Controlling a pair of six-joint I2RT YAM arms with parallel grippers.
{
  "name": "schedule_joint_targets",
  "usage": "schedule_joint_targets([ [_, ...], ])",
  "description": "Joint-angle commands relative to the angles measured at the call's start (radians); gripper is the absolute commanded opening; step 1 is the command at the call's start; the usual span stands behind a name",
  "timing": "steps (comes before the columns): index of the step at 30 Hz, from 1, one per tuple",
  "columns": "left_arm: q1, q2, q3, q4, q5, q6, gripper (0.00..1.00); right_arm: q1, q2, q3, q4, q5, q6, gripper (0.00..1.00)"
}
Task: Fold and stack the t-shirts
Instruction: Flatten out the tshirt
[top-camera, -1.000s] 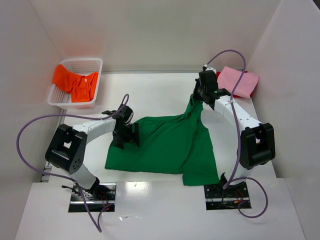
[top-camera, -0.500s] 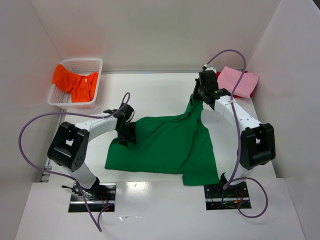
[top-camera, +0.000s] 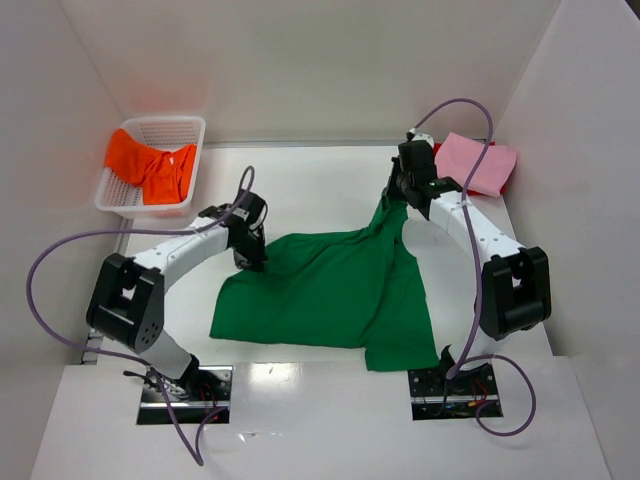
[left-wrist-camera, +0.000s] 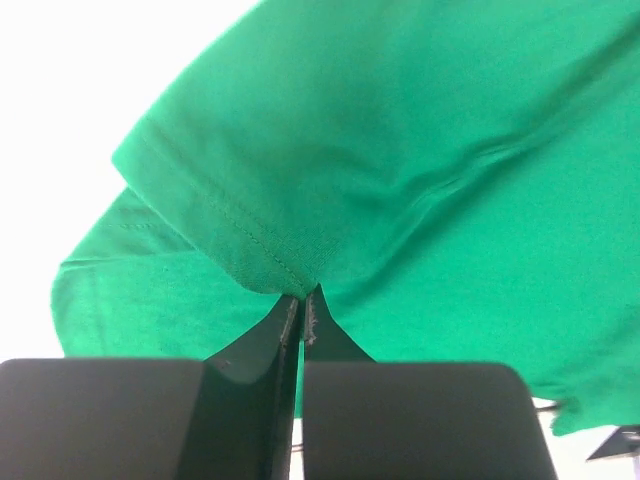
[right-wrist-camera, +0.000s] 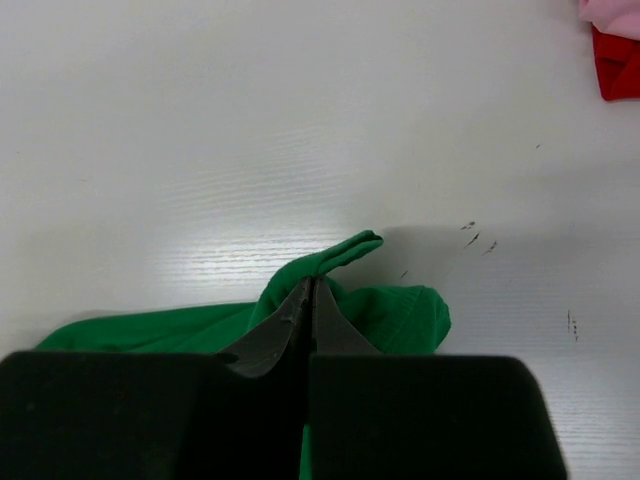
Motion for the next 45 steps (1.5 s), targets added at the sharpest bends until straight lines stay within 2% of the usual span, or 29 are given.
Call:
schedule_joint_targets([
  [1, 0.055, -0.147, 0.201, -0.058, -0.092, 0.021, 0.0, -0.04, -0.055, 0.114, 0.032, 0.045, -0.008, 0.0],
  [7, 0.154, -0.187, 0.429, -0.004, -0.261, 0.145, 0.0, -0.08, -0.064, 0.284, 0.011, 0.045, -0.052, 0.0],
  [16, 0.217, -0.239, 0.562, 0.158, -0.317, 0.235, 0.0, -0.118, -0.153, 0.472, 0.016, 0.045, -0.056, 0.0],
  [27, 0.217, -0.412, 0.705, 0.215, -0.309, 0.326, 0.0, -0.118, -0.485, 0.51, -0.002, 0.04, -0.085, 0.0],
  [32, 0.217, -0.609, 0.725, 0.192, -0.393, 0.353, 0.0, -0.118, -0.644, 0.539, -0.095, 0.033, -0.094, 0.0],
  [37, 0.217, -0.701, 0.726, 0.131, -0.432, 0.338, 0.0, -0.118, -0.714, 0.606, -0.214, 0.025, -0.07, 0.0],
  [40, 0.217, -0.678, 0.726, 0.072, -0.453, 0.323, 0.0, -0.118, -0.712, 0.583, -0.266, 0.01, -0.024, 0.0],
  [45, 0.217, -0.609, 0.565, 0.025, -0.36, 0.264, 0.0, -0.118, -0.696, 0.283, -0.27, -0.049, 0.065, 0.0],
])
